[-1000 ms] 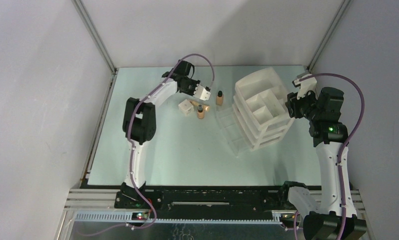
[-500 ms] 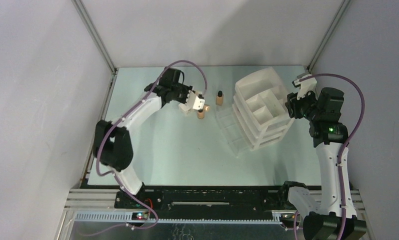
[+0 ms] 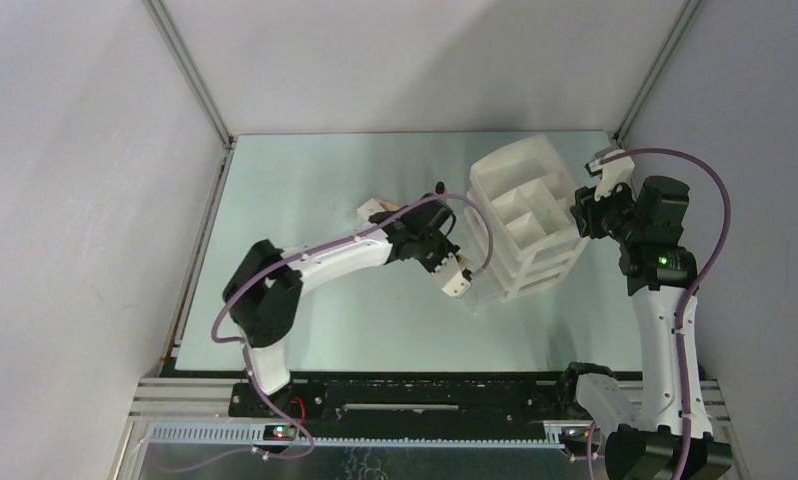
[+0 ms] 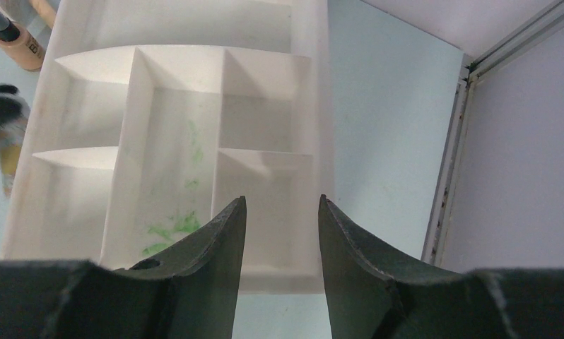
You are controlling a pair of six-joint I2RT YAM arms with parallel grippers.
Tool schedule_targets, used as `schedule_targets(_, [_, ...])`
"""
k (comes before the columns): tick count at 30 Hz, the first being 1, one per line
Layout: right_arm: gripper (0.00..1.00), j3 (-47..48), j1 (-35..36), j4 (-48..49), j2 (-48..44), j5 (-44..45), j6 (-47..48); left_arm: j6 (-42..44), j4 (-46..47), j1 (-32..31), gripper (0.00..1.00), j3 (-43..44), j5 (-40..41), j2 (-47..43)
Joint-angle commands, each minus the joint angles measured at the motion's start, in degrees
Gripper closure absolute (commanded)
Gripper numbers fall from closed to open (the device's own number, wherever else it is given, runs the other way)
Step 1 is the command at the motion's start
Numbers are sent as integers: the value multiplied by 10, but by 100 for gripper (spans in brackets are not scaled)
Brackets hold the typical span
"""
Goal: Organize the makeup
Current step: Place the makeup in the drawer.
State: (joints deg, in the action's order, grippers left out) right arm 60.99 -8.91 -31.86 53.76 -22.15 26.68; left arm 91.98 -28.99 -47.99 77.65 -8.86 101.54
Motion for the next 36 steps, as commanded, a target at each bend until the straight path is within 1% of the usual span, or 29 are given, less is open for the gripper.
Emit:
schedule_targets(1, [50, -4, -4, -11, -8, -8, -6, -2, 4, -22, 96, 61, 15, 39])
schedule_targets(7, [50, -4, -9, -12, -8, -14, -7, -17, 12, -33, 96, 116, 18, 94])
schedule_targets(9, [50, -4, -10, -12, -7, -14, -7, -18, 13, -33, 92, 121, 18, 104])
schedule_targets(11, [50, -4, -9, -11, -6, -13, -6, -15, 16, -33, 85, 120, 21, 111])
schedule_targets(14, [50, -4, -9, -12, -6, -14, -6, -25, 25, -34, 71, 117, 30, 117])
schedule_targets(16, [50, -4, -9, -12, -6, -13, -6, -45, 44, -34, 59, 116, 36, 118])
schedule_targets(19, [50, -4, -10, -13, -6, -14, -7, -72, 53, -33, 37, 119, 43, 113])
schedule_targets(20, [50, -4, -10, -13, -7, -14, -7, -96, 55, -32, 20, 109, 41, 93])
schedule_targets(21, [50, -4, -10, -13, -7, -15, -7, -103, 57, -32, 9, 103, 41, 84])
schedule_targets(22, [50, -4, -11, -13, -7, -15, -7, -111, 58, -32, 2, 97, 41, 73])
schedule_targets(23, [50, -4, -10, -13, -7, -16, -8, -117, 58, -32, 0, 89, 40, 63])
schedule_targets(30, [50, -4, -11, -12, -9, -16, -8, -161, 59, -17, 0, 37, 32, -29])
schedule_targets(33, [50, -4, -11, -12, -9, -16, -8, -169, 39, 14, 2, 23, -2, -59])
schedule_targets(36, [50, -4, -11, -12, -7, -15, -7, -175, 31, 63, 9, 19, -31, -72])
